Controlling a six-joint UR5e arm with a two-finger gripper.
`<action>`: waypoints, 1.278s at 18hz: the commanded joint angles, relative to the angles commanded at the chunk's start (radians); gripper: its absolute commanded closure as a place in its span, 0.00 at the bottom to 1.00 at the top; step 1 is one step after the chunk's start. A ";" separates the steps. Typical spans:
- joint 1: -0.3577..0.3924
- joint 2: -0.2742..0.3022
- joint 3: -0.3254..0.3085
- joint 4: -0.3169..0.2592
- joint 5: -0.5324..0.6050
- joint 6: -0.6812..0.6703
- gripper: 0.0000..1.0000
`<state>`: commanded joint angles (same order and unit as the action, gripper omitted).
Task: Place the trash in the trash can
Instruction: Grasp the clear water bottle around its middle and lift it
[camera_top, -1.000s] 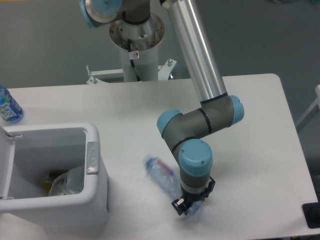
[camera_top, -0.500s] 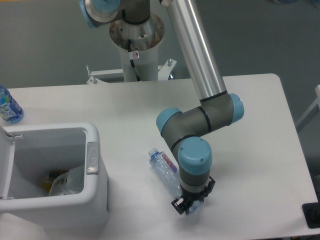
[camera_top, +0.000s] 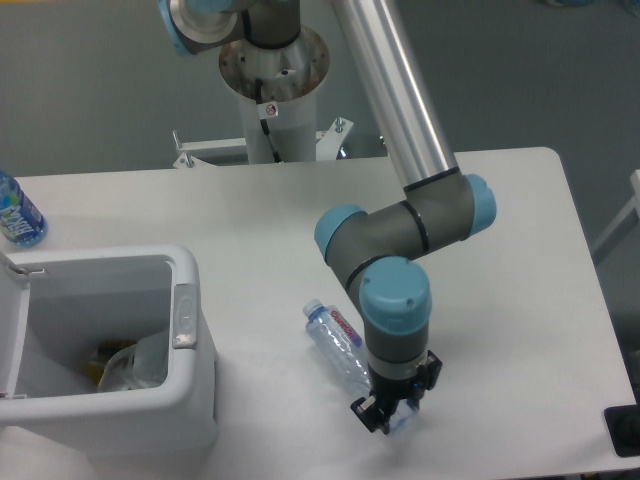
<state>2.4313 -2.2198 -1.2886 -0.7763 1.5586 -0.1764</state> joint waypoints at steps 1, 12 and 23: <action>0.002 0.008 0.005 0.003 -0.009 0.000 0.49; 0.025 0.173 0.133 0.009 -0.193 -0.011 0.49; -0.132 0.279 0.170 0.097 -0.318 -0.003 0.49</action>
<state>2.2997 -1.9405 -1.1182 -0.6796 1.2410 -0.1795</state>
